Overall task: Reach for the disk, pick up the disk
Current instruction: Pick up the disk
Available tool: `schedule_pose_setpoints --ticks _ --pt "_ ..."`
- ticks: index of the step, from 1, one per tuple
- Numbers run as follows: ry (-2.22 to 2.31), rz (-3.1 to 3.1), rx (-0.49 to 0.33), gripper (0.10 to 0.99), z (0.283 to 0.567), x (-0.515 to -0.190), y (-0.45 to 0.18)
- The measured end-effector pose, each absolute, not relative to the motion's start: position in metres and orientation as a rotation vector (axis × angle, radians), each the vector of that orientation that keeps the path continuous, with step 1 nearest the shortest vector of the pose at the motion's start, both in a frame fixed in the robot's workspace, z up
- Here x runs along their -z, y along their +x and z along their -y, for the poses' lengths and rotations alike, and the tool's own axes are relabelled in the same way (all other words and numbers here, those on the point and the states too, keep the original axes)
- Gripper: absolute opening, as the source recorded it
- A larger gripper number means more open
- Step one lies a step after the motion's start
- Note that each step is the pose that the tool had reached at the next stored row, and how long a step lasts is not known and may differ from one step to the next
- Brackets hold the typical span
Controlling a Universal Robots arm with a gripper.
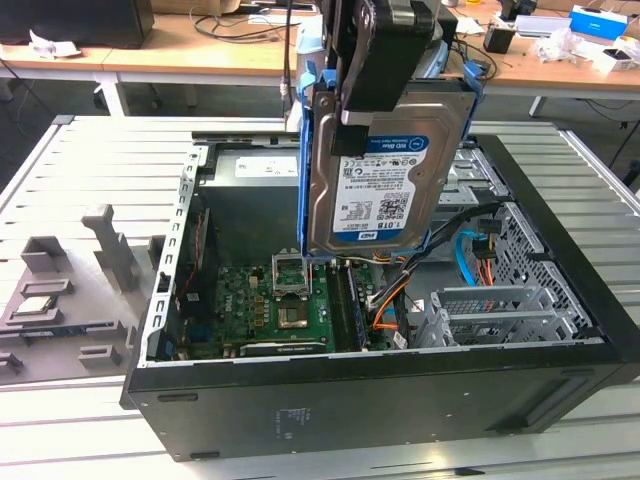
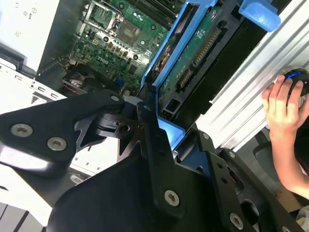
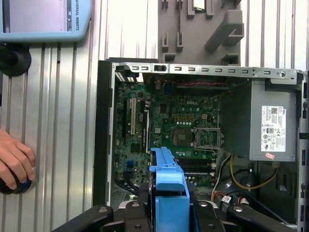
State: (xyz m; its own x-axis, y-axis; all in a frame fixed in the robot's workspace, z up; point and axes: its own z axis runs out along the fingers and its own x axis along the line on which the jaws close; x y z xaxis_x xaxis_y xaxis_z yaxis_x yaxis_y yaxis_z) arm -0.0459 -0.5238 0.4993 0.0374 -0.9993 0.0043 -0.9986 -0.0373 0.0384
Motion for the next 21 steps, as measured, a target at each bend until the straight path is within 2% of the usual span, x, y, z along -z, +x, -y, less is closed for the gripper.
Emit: schedule_pose_setpoints --ticks 21 --pt "2.240 2.158 0.037 0.369 0.559 -0.481 -0.046"
